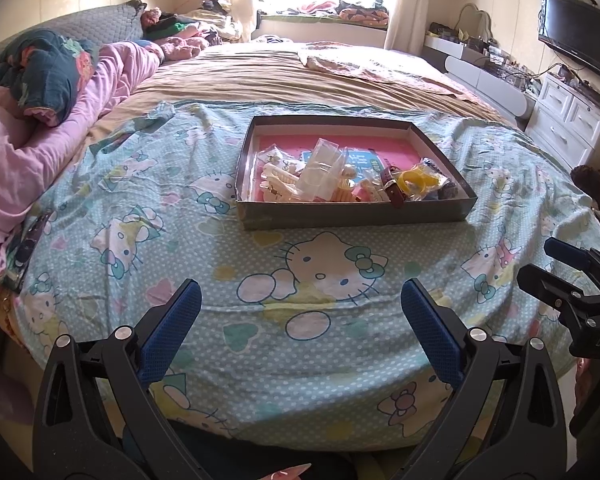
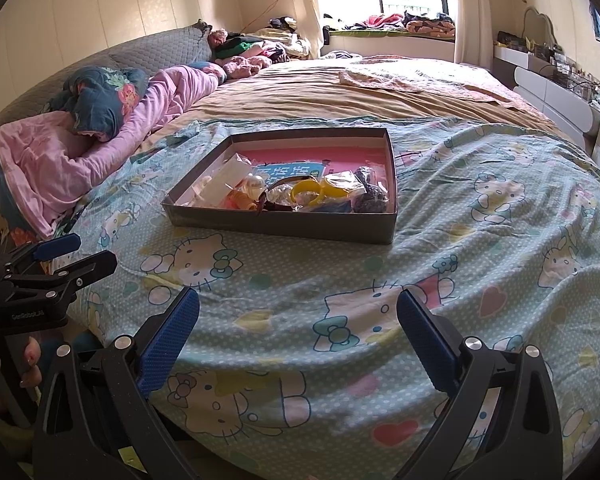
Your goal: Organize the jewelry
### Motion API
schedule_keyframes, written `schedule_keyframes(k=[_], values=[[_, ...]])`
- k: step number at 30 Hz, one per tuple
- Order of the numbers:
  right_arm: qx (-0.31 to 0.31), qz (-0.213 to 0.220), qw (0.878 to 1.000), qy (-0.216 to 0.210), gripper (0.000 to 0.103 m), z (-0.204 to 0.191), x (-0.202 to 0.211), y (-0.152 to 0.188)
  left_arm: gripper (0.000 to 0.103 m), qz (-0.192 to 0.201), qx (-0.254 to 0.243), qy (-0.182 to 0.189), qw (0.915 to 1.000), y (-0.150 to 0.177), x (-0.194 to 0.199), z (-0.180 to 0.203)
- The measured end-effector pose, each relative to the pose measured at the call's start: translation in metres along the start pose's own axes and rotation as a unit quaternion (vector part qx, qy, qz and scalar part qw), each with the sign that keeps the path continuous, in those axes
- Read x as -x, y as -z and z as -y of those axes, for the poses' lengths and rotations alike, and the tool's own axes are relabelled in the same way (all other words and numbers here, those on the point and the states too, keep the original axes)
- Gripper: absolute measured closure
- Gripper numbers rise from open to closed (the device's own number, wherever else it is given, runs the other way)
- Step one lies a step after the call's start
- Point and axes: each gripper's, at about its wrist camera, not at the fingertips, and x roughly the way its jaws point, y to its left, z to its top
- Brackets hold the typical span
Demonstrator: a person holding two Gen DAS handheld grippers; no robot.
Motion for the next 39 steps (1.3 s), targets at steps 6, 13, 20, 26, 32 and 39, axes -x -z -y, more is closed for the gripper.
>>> schedule_keyframes(k=[6, 13, 20, 26, 32, 39], values=[[0.000, 0.000, 1.000, 0.000, 0.005, -0.001, 0.000, 0.001, 0.009, 0.000, -0.001, -0.002, 1.0000, 0.000, -0.001, -0.001], [-0.001, -0.001, 1.000, 0.000, 0.005, -0.001, 0.000, 0.001, 0.009, 0.001, -0.003, -0.002, 1.0000, 0.000, -0.001, 0.000], [0.000, -0.003, 1.000, 0.000, 0.005, -0.003, 0.000, 0.002, 0.009, 0.000, -0.003, -0.001, 1.0000, 0.000, 0.000, 0.000], [0.000, -0.003, 1.000, 0.001, 0.005, -0.002, -0.001, 0.001, 0.009, -0.006, 0.007, 0.011, 0.9999, 0.002, -0.002, -0.004], [-0.007, -0.004, 1.000, 0.012, 0.005, 0.008, -0.004, 0.001, 0.009, -0.014, 0.020, 0.005, 0.9997, 0.004, -0.007, -0.007], [-0.039, -0.005, 0.998, 0.040, 0.005, 0.042, -0.015, -0.006, 0.009, -0.048, 0.064, -0.037, 0.9961, 0.000, -0.024, -0.028]])
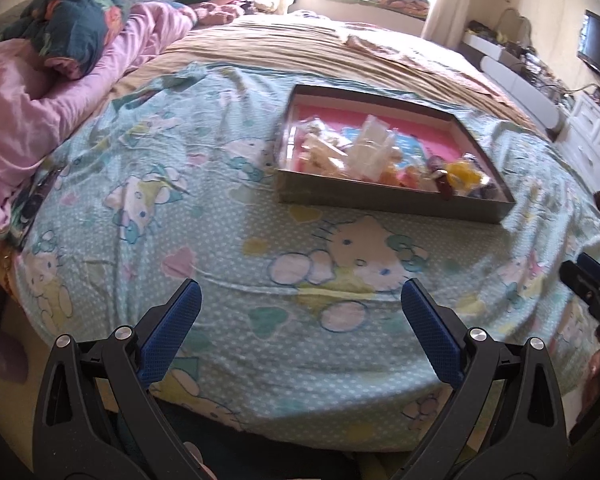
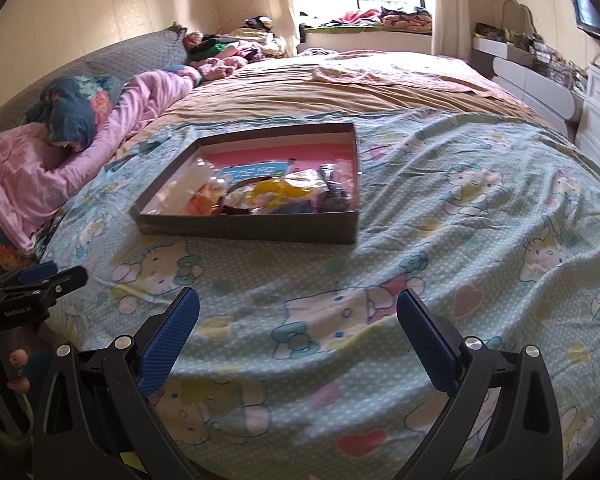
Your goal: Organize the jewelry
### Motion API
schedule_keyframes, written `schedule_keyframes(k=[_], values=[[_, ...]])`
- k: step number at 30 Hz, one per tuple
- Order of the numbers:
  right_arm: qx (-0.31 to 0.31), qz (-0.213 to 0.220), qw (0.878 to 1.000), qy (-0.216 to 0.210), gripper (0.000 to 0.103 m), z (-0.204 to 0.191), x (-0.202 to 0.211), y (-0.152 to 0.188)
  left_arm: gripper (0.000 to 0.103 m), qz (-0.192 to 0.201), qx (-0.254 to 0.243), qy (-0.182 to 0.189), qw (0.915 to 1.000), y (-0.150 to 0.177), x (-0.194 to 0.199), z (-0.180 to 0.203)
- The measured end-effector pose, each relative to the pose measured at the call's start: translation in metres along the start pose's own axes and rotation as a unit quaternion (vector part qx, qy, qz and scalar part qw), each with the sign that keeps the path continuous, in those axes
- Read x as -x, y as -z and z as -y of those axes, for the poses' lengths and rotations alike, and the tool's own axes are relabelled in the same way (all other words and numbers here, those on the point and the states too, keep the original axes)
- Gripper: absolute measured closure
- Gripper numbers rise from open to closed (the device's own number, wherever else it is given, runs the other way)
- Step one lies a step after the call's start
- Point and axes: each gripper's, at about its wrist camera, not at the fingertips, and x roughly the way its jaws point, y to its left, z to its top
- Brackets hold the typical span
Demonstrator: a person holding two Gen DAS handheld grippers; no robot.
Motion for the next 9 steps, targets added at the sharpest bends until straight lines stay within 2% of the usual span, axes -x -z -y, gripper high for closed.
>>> schedule_keyframes(k=[2, 5, 9], values=[[-0.013, 0.004, 1.000, 0.027, 0.005, 0.020, -0.008, -0.006, 0.009, -0.006, 0.022, -0.013, 0.9997, -0.008, -0.009, -0.015], [-0.045, 0.009, 0.995, 0.090, 0.005, 0.071, -0.025, -0.021, 0.010, -0.024, 0.062, -0.033, 0.9973, -0.026, -0.034, -0.048], [-0.094, 0.003, 0.980, 0.176, 0.005, 0.149, -0.047, -0.043, 0.009, -0.040, 0.094, -0.103, 0.9895, -0.058, -0.080, -0.104]])
